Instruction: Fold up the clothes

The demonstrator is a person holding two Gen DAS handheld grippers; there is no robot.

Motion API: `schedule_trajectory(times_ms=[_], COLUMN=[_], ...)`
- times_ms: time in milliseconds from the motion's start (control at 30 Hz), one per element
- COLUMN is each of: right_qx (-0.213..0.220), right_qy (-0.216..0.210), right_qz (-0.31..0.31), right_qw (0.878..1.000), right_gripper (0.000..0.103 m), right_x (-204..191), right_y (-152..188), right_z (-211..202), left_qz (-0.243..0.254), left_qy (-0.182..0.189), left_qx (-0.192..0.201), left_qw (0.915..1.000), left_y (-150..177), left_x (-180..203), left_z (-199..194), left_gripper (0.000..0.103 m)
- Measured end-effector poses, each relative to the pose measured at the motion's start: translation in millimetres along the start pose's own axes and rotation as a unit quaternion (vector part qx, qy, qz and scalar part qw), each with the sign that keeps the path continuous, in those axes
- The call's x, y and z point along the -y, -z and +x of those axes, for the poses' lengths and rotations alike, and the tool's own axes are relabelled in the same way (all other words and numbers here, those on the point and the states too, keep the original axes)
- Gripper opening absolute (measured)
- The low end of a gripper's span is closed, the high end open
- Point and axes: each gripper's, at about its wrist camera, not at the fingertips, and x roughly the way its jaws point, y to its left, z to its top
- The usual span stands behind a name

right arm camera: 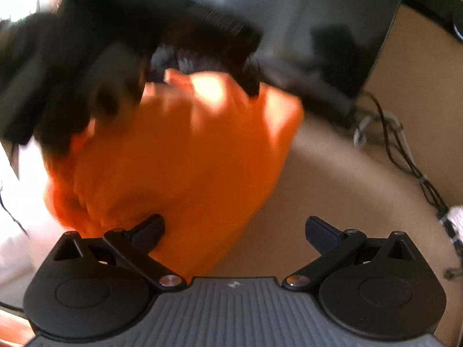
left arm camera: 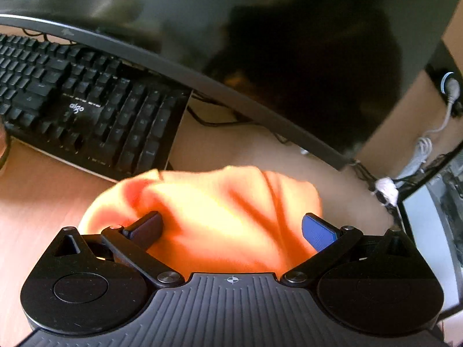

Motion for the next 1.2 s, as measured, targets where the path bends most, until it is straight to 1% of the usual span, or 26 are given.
schedule_trajectory(times_ms=[67,133,233,333,367,467,533,600,633,667,700,733,800,833,867,933,1000,1067,1133,1167,1200], right_qx=[0.003,0.016,0.053,0.068,0.068,0.059,0.039,0.007,-0.007,-0.017,-0.017,-0.016,0.002,0.020,0.035,0.065,0.067,0.049,0.028,0.018,0.009], right_qy=[-0.001,-0.007,-0.017,-0.001,0.001,0.009,0.018,0.038,0.041,0.042,0.044,0.046,0.048,0.039,0.029,0.008,-0.008,0.009,0.042,0.059,0.091], right_qz=[0.013,0.024,0.055,0.087,0.091,0.126,0.153,0.167,0.167,0.166,0.168,0.170,0.169,0.162,0.149,0.122,0.086,0.054,0.043,0.040,0.028], right_qw=[1.000,1.000,0.997,0.994,0.994,0.990,0.987,0.985,0.985,0.985,0.985,0.984,0.985,0.986,0.988,0.990,0.994,0.997,0.998,0.997,0.995], right_gripper=[0.103,0.103,0.103,0.103,0.103,0.103,0.103,0.103,0.103,0.103,0.103,0.103,0.103,0.103,0.103,0.103,0.103,0.103,0.103,0.103,0.103], right_x=[3,11,33,53,58,67,72,72,71,69,68,67,65,62,56,43,23,0,-15,-19,-23], right_y=[2,-4,-19,-39,-47,-64,-73,-75,-75,-74,-72,-70,-68,-63,-55,-38,-17,2,12,13,12], right_z=[-2,-11,-26,-18,-11,17,41,67,77,83,82,81,58,40,21,-15,-38,-46,-43,-40,-33], left_qz=[-0.001,0.004,0.018,0.026,0.030,0.041,0.048,0.052,0.053,0.049,0.041,0.032,0.015,0.011,0.014,0.032,0.050,0.072,0.092,0.097,0.100], left_qy=[-0.001,-0.001,-0.007,-0.020,-0.022,-0.026,-0.029,-0.034,-0.039,-0.050,-0.056,-0.059,-0.044,-0.037,-0.032,-0.029,-0.027,-0.039,-0.050,-0.050,-0.048], left_qx=[-0.001,0.002,0.009,0.017,0.015,0.012,0.005,-0.023,-0.036,-0.042,-0.044,-0.043,-0.030,-0.022,-0.019,-0.026,-0.034,-0.036,-0.034,-0.029,-0.025], left_qw=[1.0000,1.0000,0.9998,0.9993,0.9992,0.9987,0.9984,0.9978,0.9972,0.9967,0.9967,0.9968,0.9985,0.9990,0.9992,0.9987,0.9978,0.9960,0.9939,0.9936,0.9935], left_y=[-3,-3,-2,3,10,30,45,67,77,84,88,92,97,100,104,112,121,121,119,116,113], left_x=[2,4,7,5,4,-1,-4,-10,-14,-17,-21,-25,-29,-30,-31,-33,-35,-39,-42,-43,-45], left_z=[-5,-18,-42,-63,-69,-87,-97,-96,-95,-94,-95,-97,-109,-115,-120,-122,-123,-118,-111,-109,-106], left_gripper=[0.103,0.103,0.103,0.103,0.103,0.103,0.103,0.103,0.103,0.103,0.103,0.103,0.103,0.103,0.103,0.103,0.103,0.103,0.103,0.103,0.103])
